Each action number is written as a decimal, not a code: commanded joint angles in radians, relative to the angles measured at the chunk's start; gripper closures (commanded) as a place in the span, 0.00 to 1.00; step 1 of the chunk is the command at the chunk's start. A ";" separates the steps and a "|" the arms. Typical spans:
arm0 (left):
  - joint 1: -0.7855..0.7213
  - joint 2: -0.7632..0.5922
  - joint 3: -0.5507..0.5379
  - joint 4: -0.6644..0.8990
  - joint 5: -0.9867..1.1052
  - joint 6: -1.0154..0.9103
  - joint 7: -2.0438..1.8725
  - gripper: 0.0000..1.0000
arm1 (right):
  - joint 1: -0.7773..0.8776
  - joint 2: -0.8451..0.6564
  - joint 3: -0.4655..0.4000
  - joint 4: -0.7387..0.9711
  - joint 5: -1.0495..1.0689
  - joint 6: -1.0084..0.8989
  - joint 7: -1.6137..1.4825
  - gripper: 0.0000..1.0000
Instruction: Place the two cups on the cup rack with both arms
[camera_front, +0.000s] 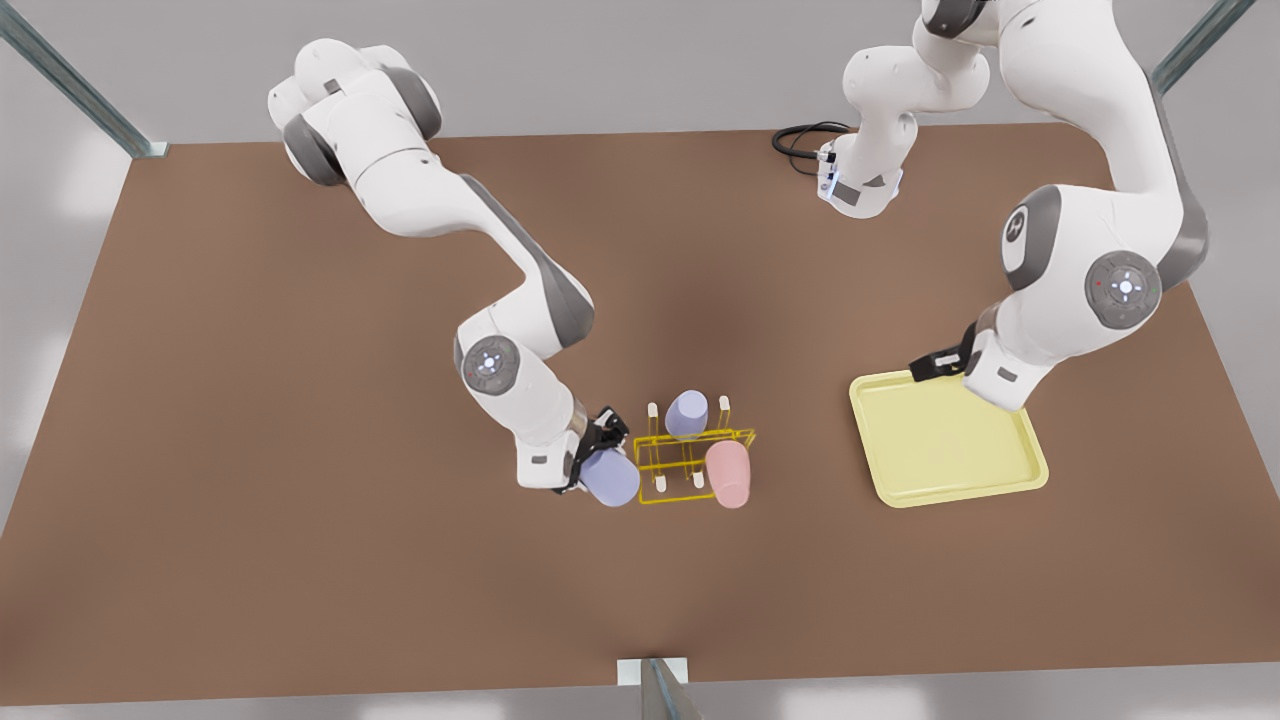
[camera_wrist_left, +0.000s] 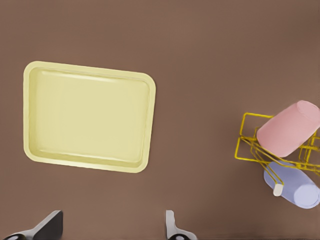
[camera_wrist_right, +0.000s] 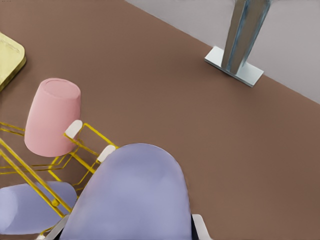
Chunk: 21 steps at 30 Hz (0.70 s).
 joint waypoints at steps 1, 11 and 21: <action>-0.001 0.004 0.000 0.001 -0.040 0.038 0.336 0.00 | 0.001 0.028 0.000 0.046 0.016 -0.018 0.046 0.22; -0.004 0.018 0.000 0.001 -0.048 0.063 0.334 0.00 | 0.013 0.157 -0.002 0.236 0.015 0.005 0.088 0.22; -0.010 0.026 0.000 0.001 -0.047 0.092 0.334 0.00 | 0.043 0.198 0.035 0.270 0.019 0.045 0.103 0.21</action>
